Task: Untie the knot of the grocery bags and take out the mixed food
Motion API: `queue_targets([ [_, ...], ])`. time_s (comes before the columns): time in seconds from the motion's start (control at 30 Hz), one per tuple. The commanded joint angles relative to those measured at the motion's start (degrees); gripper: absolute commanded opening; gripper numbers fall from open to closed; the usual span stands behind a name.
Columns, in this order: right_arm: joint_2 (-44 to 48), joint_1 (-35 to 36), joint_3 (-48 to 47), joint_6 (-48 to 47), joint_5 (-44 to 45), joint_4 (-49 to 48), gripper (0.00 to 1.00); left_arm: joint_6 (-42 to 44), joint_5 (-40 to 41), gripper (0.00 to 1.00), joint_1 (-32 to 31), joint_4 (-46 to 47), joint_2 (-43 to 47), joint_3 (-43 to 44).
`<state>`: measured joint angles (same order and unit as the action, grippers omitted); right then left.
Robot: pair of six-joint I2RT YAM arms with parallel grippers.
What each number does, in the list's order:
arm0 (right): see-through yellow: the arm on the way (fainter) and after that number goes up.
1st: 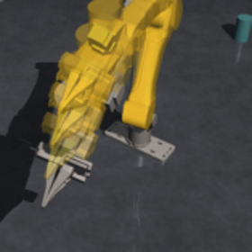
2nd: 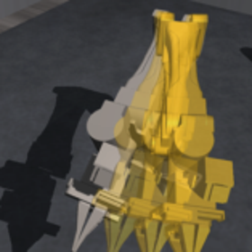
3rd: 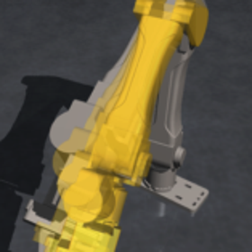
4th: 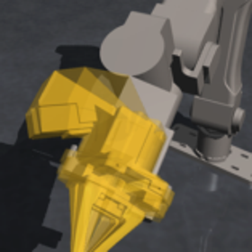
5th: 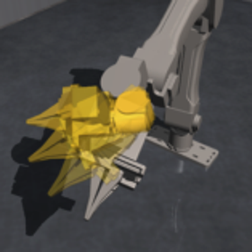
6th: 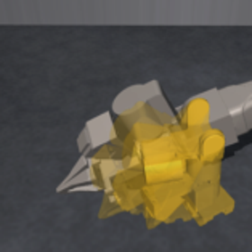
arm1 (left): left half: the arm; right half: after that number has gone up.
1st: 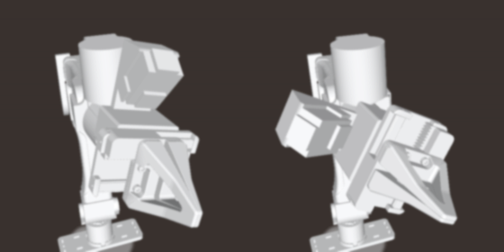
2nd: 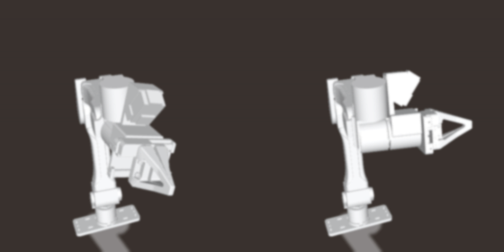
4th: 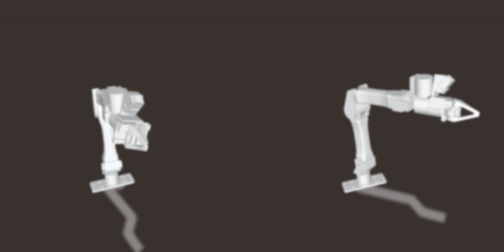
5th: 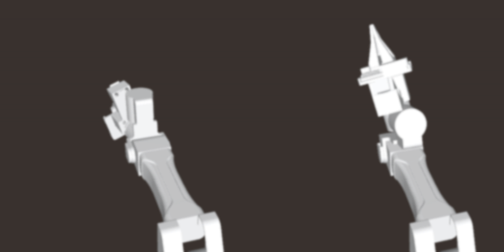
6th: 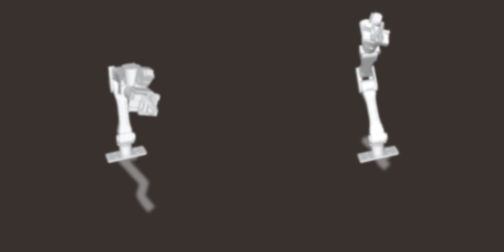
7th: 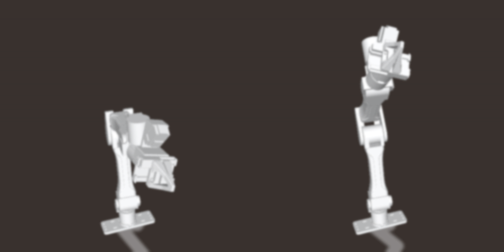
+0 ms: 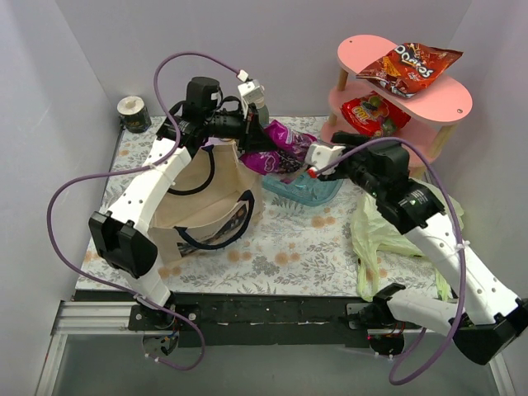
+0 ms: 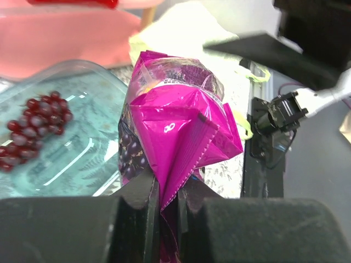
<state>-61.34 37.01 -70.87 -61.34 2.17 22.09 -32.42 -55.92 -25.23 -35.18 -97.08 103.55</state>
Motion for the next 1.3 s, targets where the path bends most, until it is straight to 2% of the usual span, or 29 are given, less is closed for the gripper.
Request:
queue_targets([
  [0.0, 1.2, -7.3, 3.4, 3.7, 7.0, -8.4, 0.67, -1.3, -0.3, 0.00, 0.5, 2.2, 4.5, 3.6],
  [0.13, -0.4, -12.5, 5.1, 2.3, 8.1, -8.8, 0.67, -4.2, -0.7, 0.00, 0.5, 4.1, 3.8, 3.2],
  [0.27, -3.9, -13.7, 7.9, 0.2, 8.2, -12.8, 0.67, -4.8, 0.5, 0.00, 0.4, 5.7, 2.6, 5.6],
  [0.4, -8.1, -14.1, 10.0, -1.4, 14.4, -21.4, 0.67, -3.2, 2.1, 0.00, 0.3, 5.3, 3.1, 5.7],
  [0.57, -13.1, -15.0, 9.4, -2.7, 17.6, -29.2, 0.66, -0.2, 3.1, 0.00, -1.0, 4.1, 5.8, 2.8],
  [0.77, -19.3, -16.9, 4.7, -3.1, 19.0, -29.1, 0.65, -1.1, 2.7, 0.00, -1.3, 7.5, 8.6, -2.3],
  [1.03, -23.1, -18.6, 5.3, -6.0, 22.4, -34.8, 0.60, -0.9, 3.4, 0.00, -1.7, 7.8, 10.1, -3.2],
  [1.07, -23.2, -19.1, 4.8, -5.6, 22.3, -34.7, 0.58, -0.9, 3.4, 0.00, -1.8, 7.8, 10.4, -4.0],
  [1.13, -23.9, -20.3, 4.2, -5.5, 21.2, -32.9, 0.40, -0.9, 3.5, 0.00, -2.0, 7.9, 11.1, -4.8],
  [1.17, -24.0, -20.6, 4.0, -5.6, 20.9, -32.5, 0.24, -0.9, 3.6, 0.00, -2.0, 7.8, 11.4, -5.2],
  [1.27, -23.8, -20.7, 3.9, -5.8, 19.1, -30.4, 0.04, -0.5, 4.0, 0.00, -2.3, 7.4, 11.9, -5.8],
])
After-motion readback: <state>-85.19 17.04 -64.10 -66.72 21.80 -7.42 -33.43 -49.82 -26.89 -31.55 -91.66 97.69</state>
